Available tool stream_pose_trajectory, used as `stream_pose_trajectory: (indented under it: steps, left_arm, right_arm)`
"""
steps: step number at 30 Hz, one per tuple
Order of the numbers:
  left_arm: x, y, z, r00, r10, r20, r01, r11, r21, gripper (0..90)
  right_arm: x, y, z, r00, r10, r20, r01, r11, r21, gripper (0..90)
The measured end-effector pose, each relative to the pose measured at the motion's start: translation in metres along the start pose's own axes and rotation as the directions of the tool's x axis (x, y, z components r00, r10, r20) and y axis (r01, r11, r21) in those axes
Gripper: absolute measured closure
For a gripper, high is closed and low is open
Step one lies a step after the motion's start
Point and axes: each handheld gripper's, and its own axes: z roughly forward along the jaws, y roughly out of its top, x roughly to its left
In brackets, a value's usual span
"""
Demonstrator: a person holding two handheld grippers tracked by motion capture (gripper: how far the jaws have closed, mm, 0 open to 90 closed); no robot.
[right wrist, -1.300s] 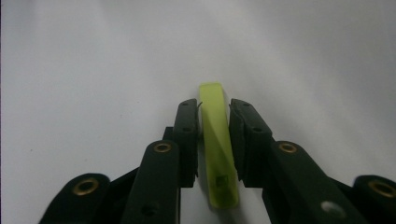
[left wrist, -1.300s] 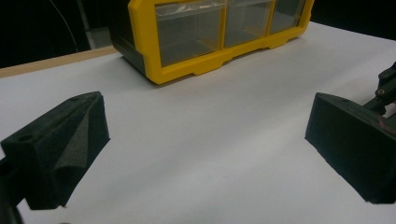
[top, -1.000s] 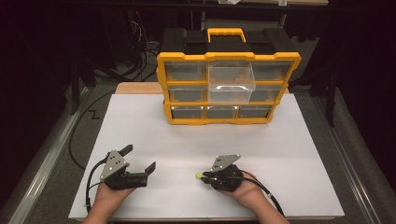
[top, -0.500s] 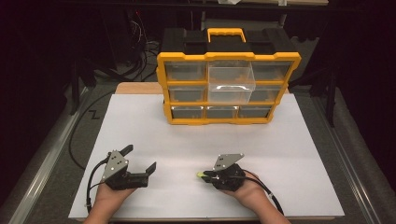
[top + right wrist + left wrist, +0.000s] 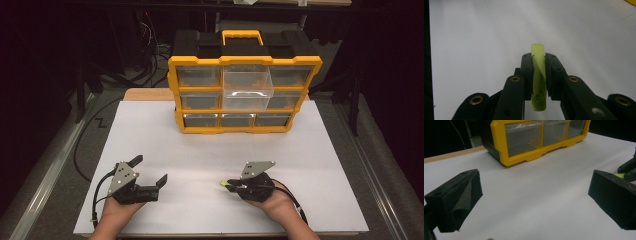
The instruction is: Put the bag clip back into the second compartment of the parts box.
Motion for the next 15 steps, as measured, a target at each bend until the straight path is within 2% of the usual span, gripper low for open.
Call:
stream_pose_trajectory:
  steps: [9,15]
  left_arm:
    - [0.0,0.0,0.0,1.0,-0.001,0.004,0.001,1.0,-0.005,0.3]
    - [0.0,0.0,0.0,1.0,-0.004,0.005,0.004,1.0,-0.006,0.3]
  right_arm:
    - [-0.013,-0.008,-0.015,0.9985,0.037,0.039,-0.037,0.999,-0.018,79.0]
    - [-0.023,-0.014,-0.027,0.9945,0.071,0.077,-0.068,0.997,-0.033,79.0]
